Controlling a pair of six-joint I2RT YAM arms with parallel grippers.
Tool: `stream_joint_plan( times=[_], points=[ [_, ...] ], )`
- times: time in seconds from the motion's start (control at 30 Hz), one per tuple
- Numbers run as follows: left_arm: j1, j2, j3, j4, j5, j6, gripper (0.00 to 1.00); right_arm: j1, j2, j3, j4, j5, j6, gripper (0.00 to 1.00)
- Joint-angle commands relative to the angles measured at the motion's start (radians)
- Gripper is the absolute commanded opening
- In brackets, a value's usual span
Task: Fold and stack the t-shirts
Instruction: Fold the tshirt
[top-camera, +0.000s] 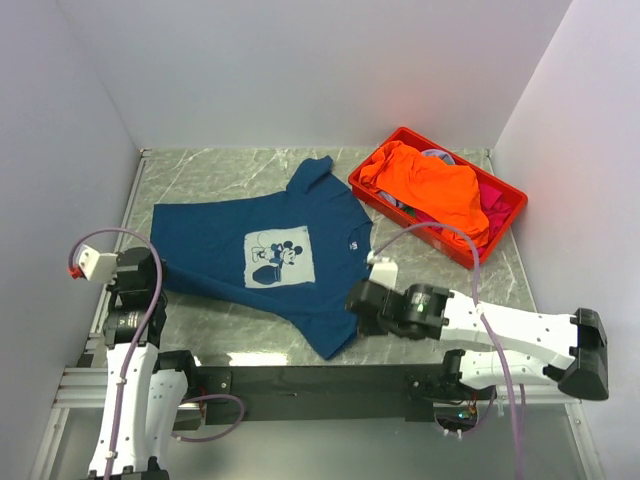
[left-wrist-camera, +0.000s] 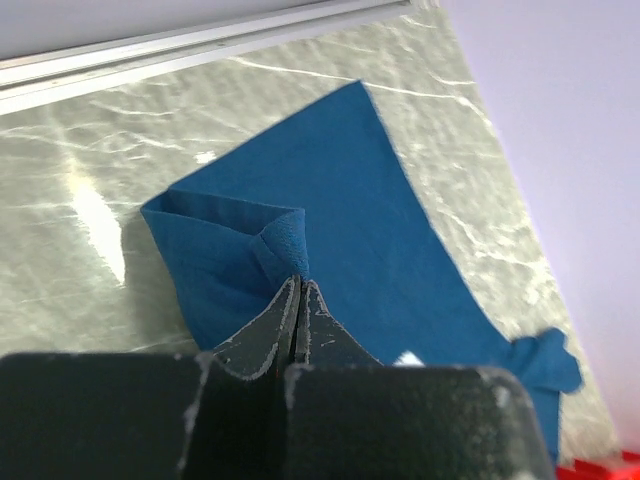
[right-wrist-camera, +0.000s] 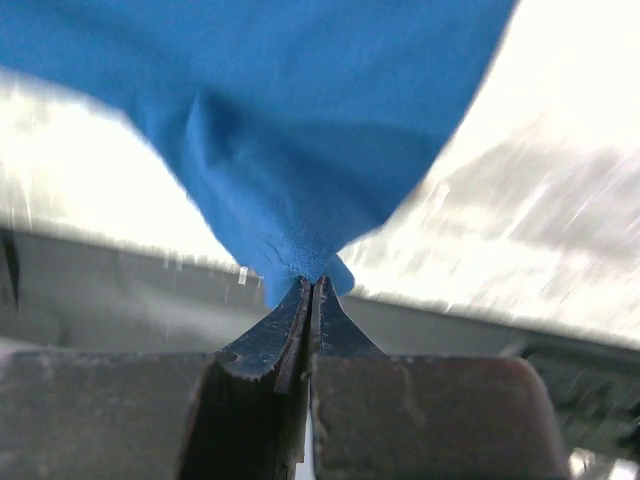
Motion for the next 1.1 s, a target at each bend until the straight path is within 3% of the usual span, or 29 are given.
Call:
stream_joint_plan(
  times=[0.0, 0.43, 0.7, 1.07],
  points=[
    [0.004, -0.006, -0.038, 0.031, -0.074, -0.036, 0.01, -0.131, 0.009, 0.056, 0.087, 0.06, -0.222, 0.0],
    [0.004, 0.123, -0.09, 0.177, -0.117, -0.016, 0.01, -0.409, 0.283, 0.278, 0.262, -0.029, -0.529, 0.0],
    [0.005, 0.27, -0.061, 0.273, -0.163, 0.025, 0.01, -0.498, 0.458, 0.449, 0.27, -0.05, -0.627, 0.0],
    [0.053, 0.457, -0.023, 0.404, -0.12, 0.054, 0.01, -0.585, 0.596, 0.598, 0.282, -0.095, -0.698, 0.0]
  ],
)
